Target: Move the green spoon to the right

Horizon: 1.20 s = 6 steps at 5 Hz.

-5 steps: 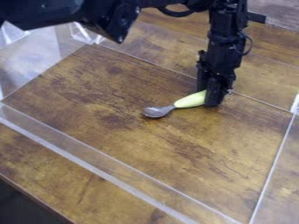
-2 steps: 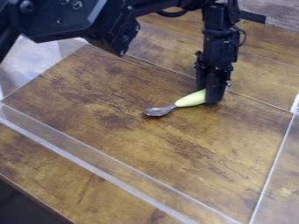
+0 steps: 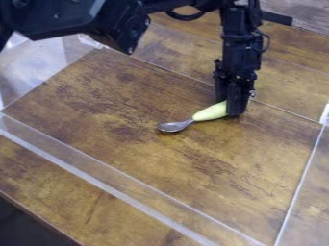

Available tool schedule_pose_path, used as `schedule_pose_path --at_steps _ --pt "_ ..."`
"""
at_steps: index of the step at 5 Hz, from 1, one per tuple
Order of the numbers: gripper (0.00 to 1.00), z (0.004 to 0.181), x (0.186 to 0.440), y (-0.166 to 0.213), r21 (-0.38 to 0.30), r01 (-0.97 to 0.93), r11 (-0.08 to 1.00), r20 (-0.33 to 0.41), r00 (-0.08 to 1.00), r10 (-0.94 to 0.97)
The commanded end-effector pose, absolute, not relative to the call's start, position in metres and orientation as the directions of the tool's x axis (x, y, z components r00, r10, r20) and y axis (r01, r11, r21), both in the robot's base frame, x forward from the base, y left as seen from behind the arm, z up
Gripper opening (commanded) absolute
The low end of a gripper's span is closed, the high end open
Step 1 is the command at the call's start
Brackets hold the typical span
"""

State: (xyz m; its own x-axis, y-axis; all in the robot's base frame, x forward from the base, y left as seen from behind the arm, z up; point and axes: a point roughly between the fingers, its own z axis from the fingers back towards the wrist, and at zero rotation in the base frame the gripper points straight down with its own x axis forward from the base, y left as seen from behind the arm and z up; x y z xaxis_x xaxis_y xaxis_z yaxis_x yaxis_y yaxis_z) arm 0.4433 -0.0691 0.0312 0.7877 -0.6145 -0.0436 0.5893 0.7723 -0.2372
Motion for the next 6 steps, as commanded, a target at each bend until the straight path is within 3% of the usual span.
schedule_pose_path --at_steps 1,2,4,5,6 --pt "1.00 0.060 0.442 -0.080 -0.216 0.624 0.751 0.020 0.772 -0.635" --pt "0.00 0.061 0.441 -0.084 -0.222 0.635 0.740 0.025 0.763 -0.646" --pt "0.00 0.069 0.445 -0.097 -0.240 0.593 0.768 0.035 0.796 -0.604" --pt "1.00 0.074 0.441 -0.096 -0.260 0.590 0.764 0.043 0.798 -0.602" --pt "1.00 0.081 0.435 -0.093 -0.280 0.581 0.764 0.052 0.804 -0.592"
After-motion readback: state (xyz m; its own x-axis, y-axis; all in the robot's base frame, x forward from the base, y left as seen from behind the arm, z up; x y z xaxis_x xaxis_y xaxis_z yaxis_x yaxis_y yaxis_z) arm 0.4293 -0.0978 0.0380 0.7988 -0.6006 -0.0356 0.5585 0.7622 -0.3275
